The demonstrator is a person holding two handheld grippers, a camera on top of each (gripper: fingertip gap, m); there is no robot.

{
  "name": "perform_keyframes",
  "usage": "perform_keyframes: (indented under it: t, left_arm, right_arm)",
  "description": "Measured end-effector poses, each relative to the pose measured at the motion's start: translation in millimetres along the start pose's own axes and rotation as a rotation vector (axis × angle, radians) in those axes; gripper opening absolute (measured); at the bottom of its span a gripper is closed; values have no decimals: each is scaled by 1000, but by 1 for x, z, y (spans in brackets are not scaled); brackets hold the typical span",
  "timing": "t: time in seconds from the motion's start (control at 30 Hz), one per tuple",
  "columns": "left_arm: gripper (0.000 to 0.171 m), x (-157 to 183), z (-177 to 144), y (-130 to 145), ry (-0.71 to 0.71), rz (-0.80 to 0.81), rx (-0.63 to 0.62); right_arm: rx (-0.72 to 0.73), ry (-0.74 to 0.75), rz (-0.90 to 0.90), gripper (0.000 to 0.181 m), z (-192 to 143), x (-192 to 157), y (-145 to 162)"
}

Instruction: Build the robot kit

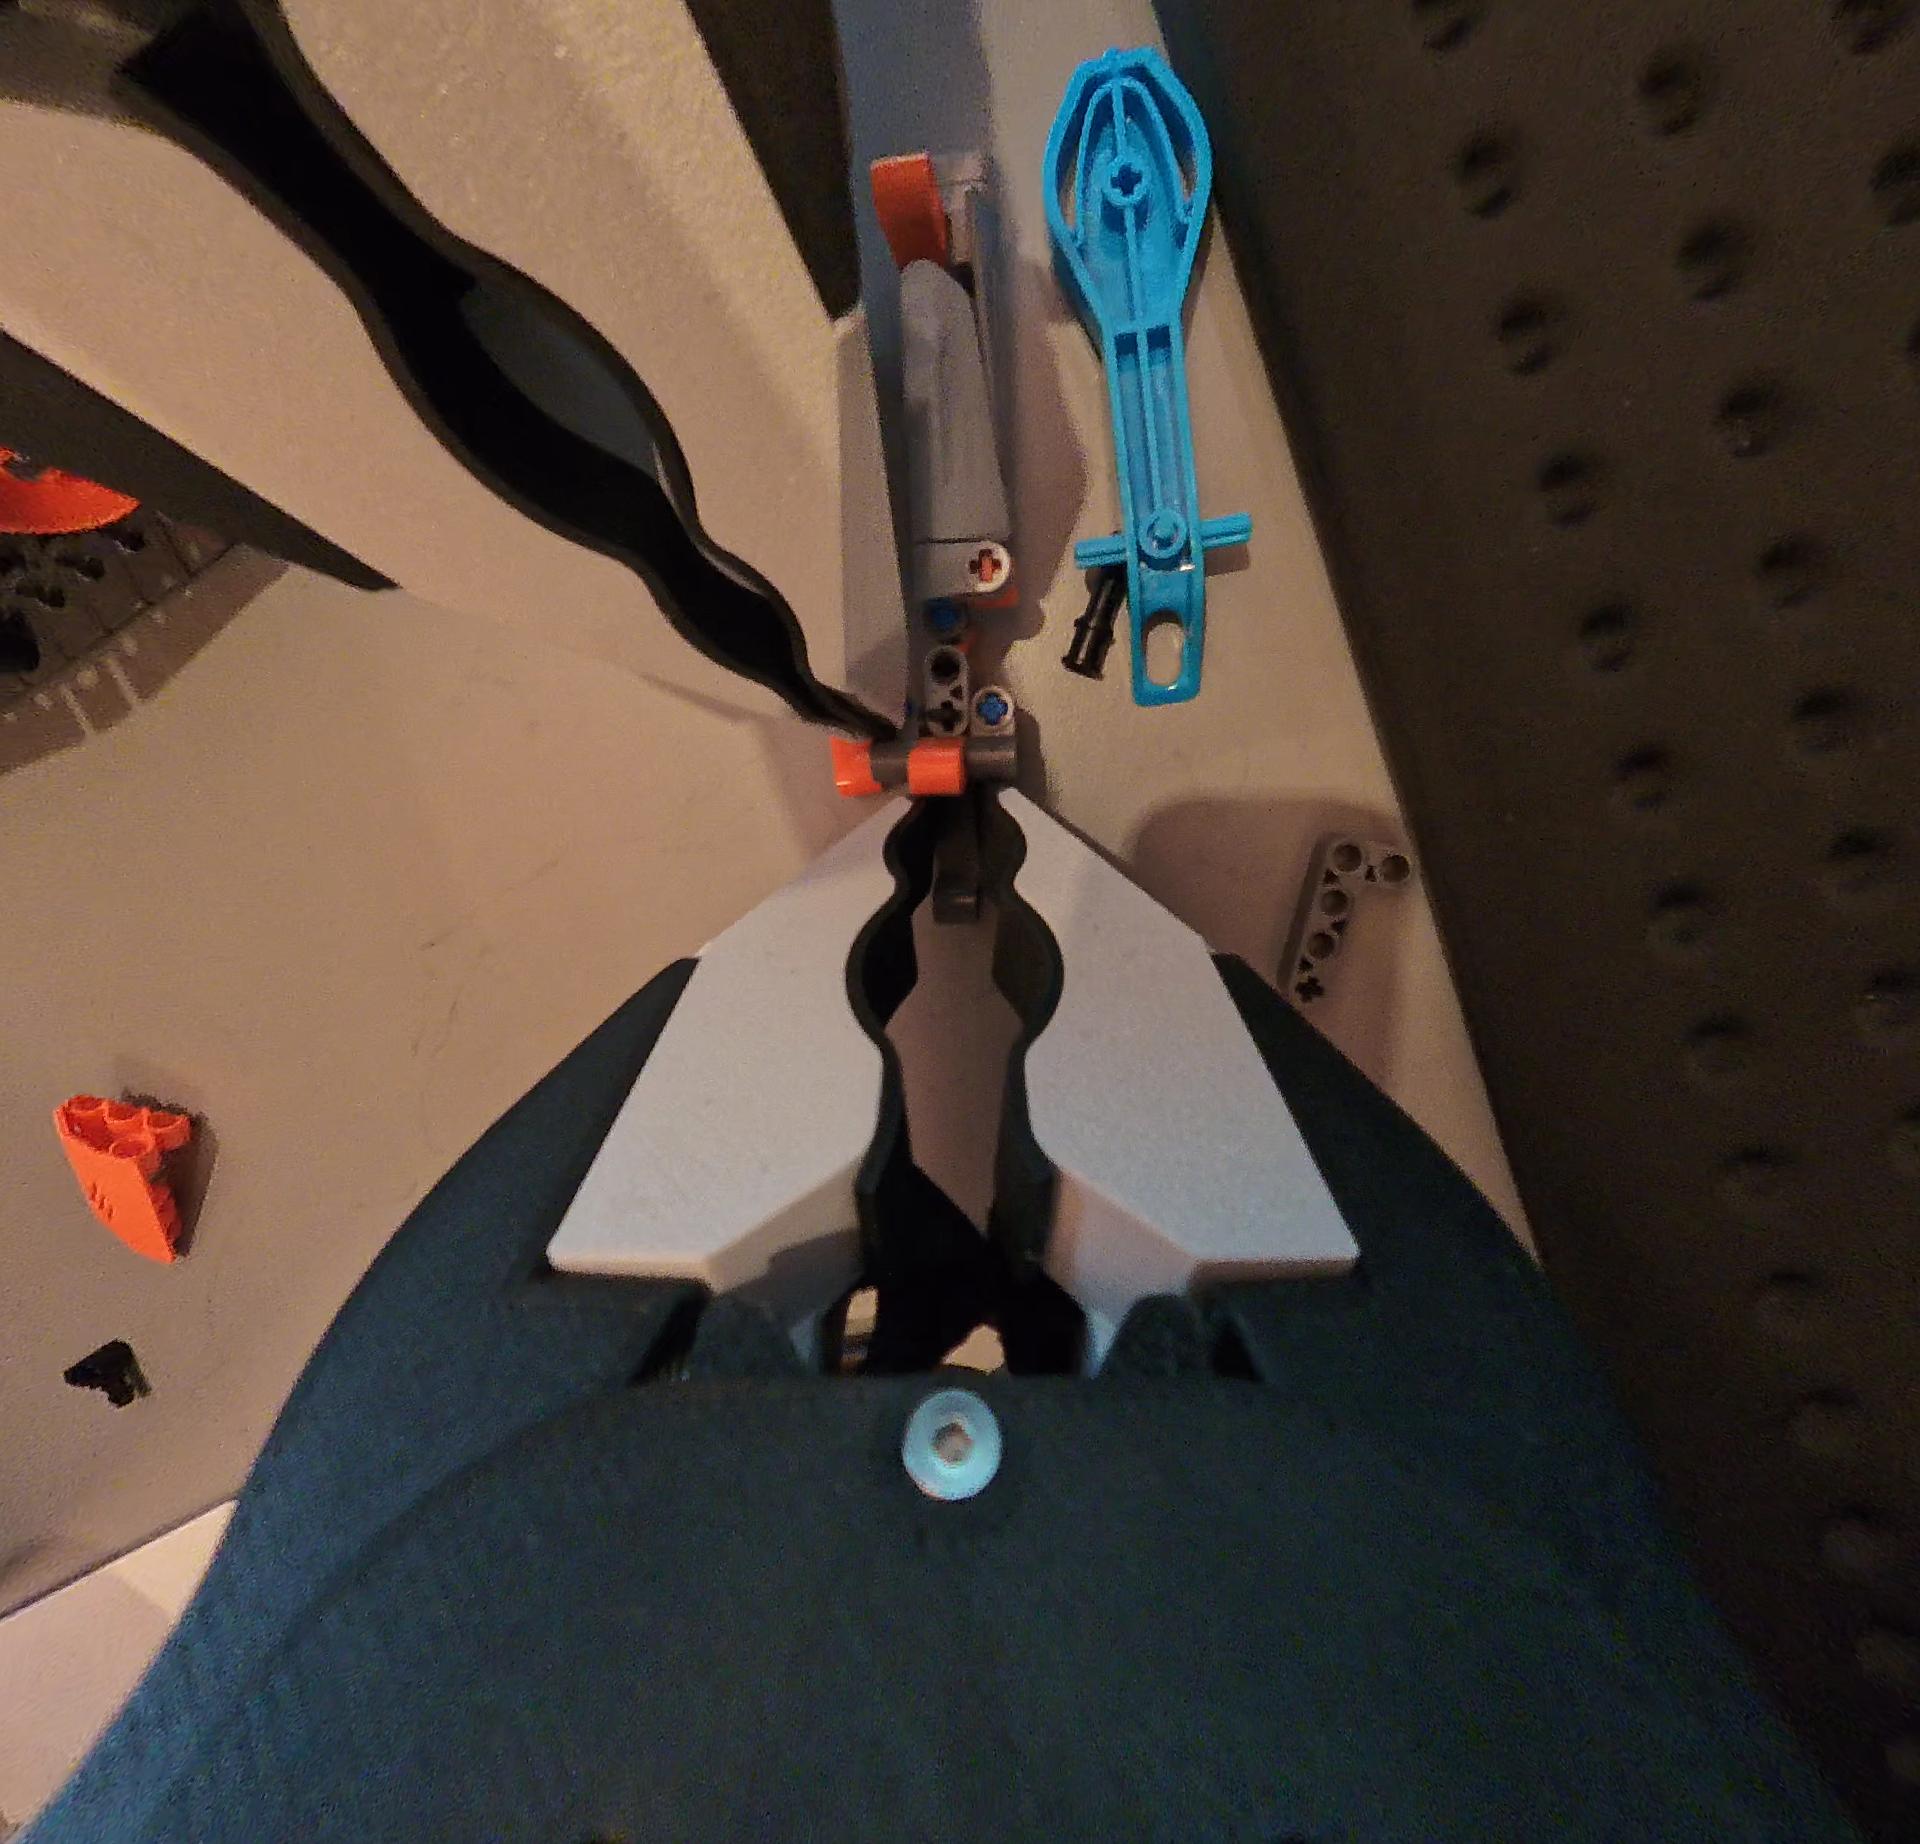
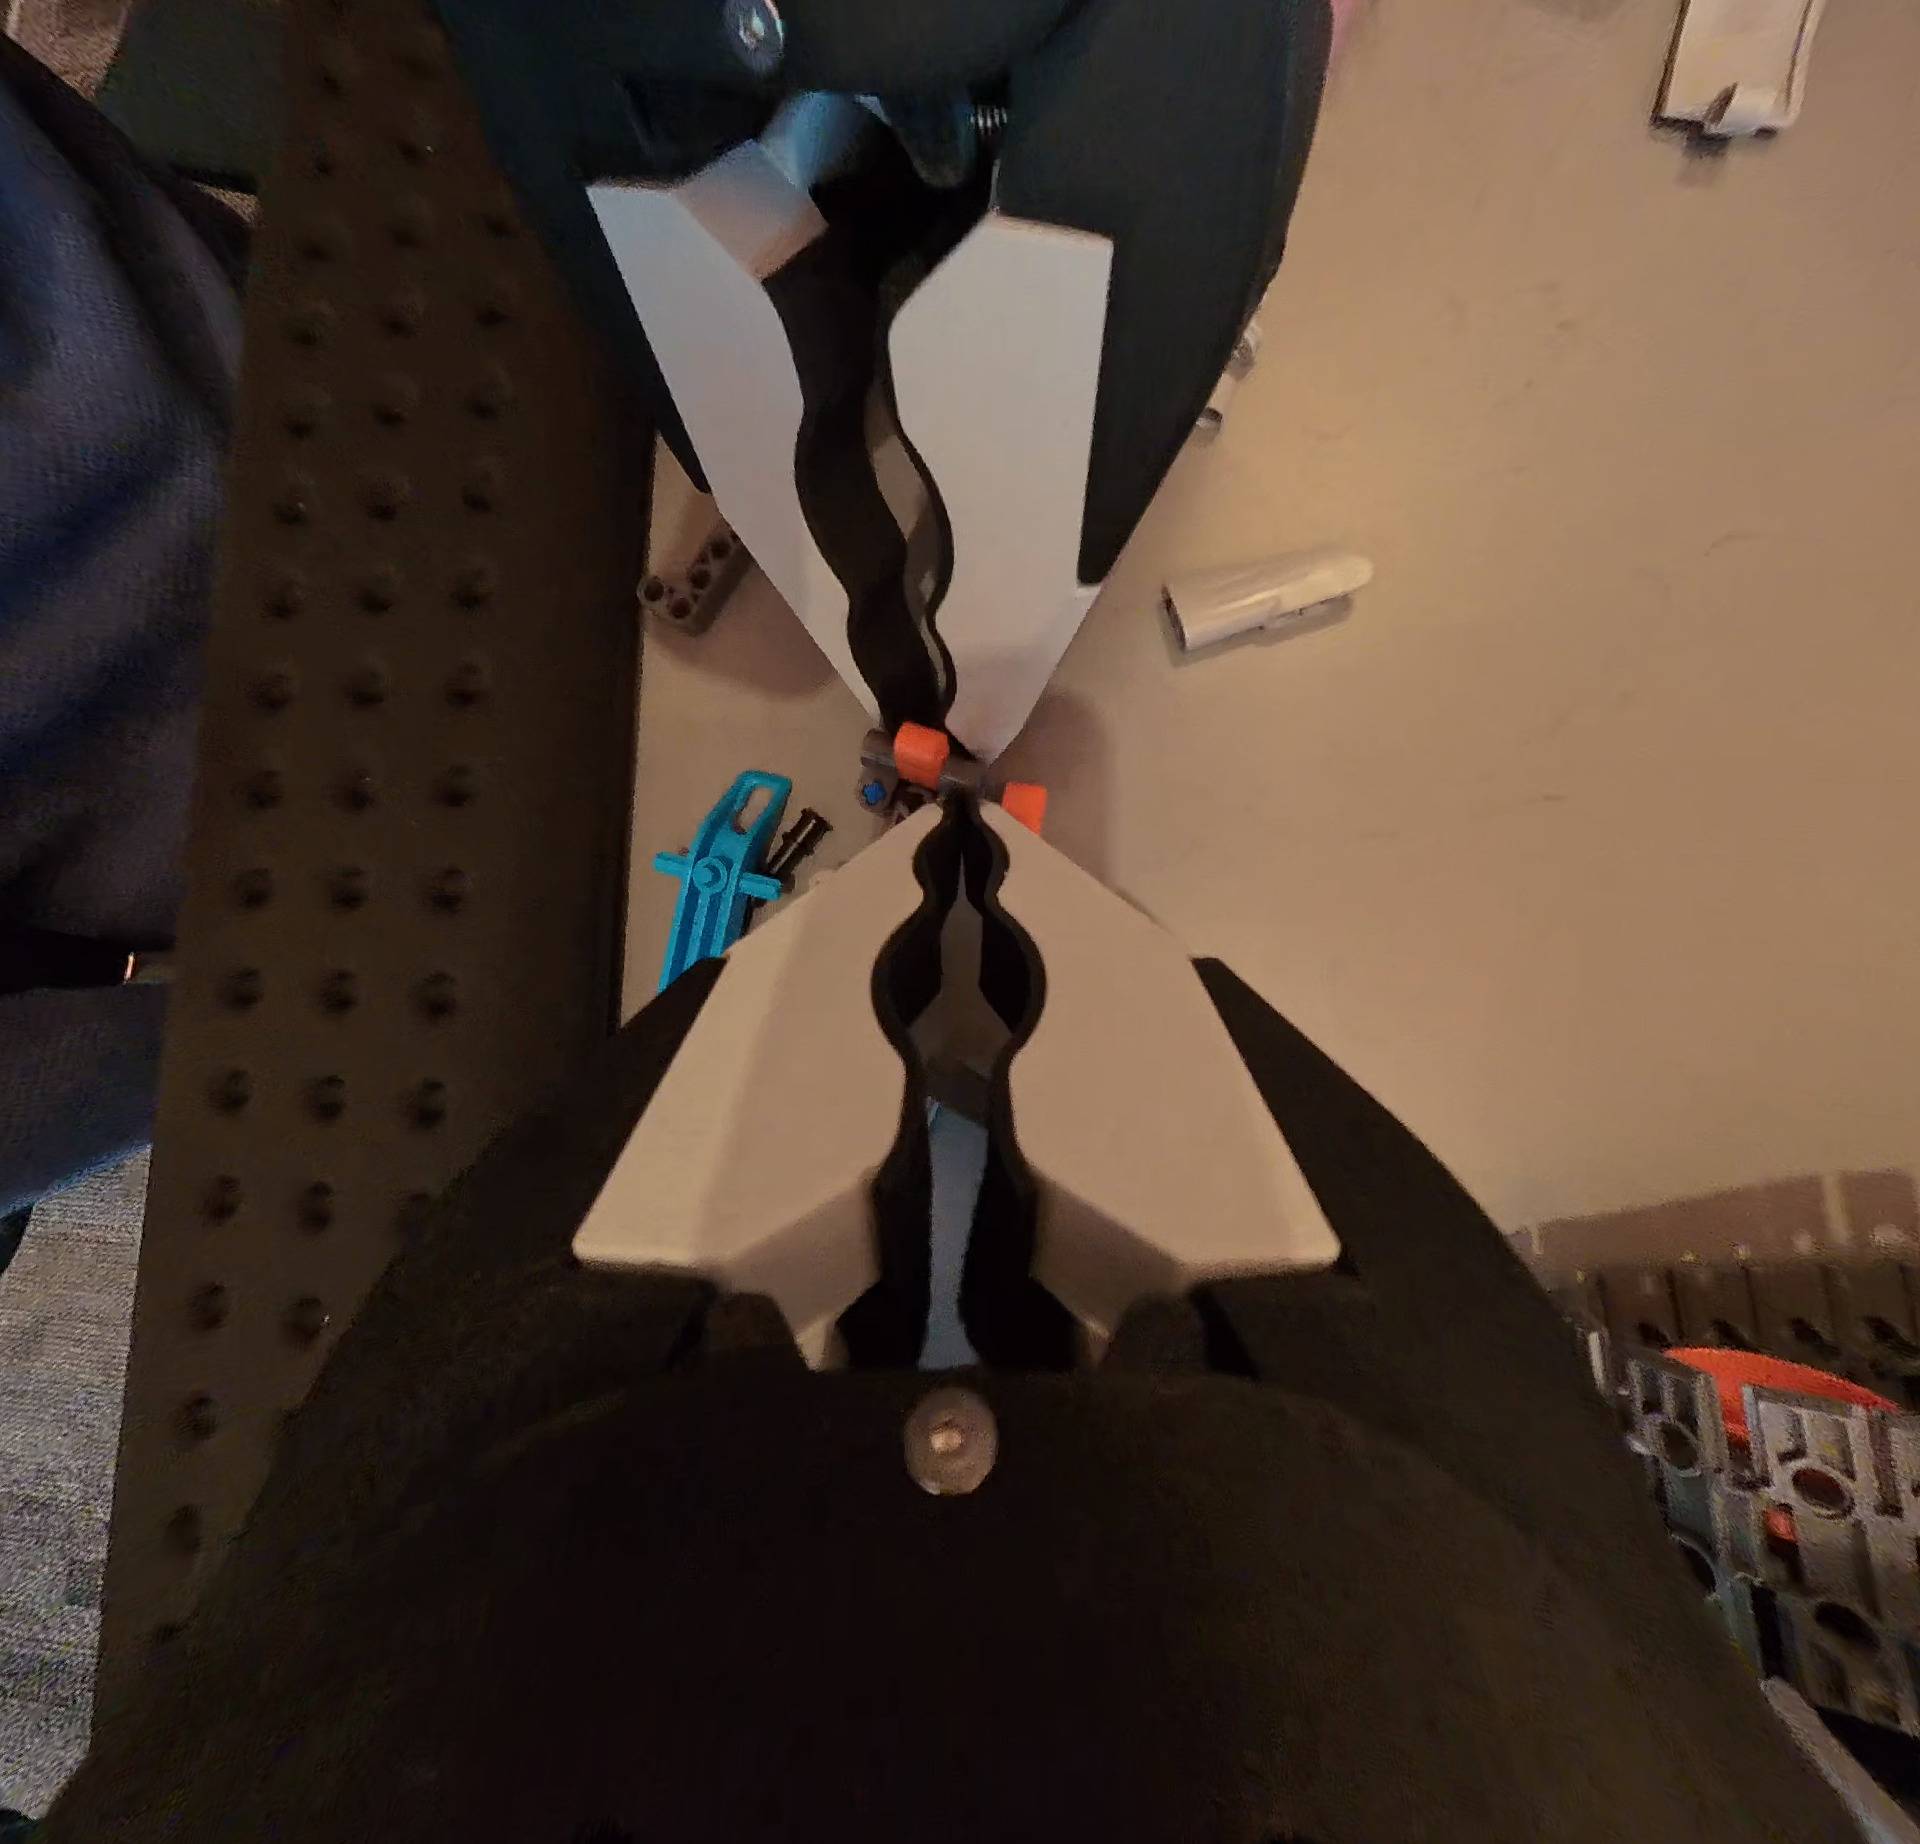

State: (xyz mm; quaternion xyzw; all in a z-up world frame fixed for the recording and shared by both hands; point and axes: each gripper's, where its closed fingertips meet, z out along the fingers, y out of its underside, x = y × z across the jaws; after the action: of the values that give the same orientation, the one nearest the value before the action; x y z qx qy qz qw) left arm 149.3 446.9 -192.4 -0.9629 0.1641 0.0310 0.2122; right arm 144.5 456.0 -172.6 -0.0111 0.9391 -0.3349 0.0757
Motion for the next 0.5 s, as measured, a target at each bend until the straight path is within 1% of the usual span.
perform_keyframes:
  t: [0.23,0.33,0.5]
  left_arm:
    - [6,4,1,-1,35,-5,-12]
    - [6,4,1,-2,28,-9,-6]
    - [6,4,1,-2,13,-28,14]
  right_arm:
    - [-83,40,-21,0,3,0,3]
    - [-104,56,-35,0,3,-1,3]
    - [-61,60,-37,0,2,0,0]
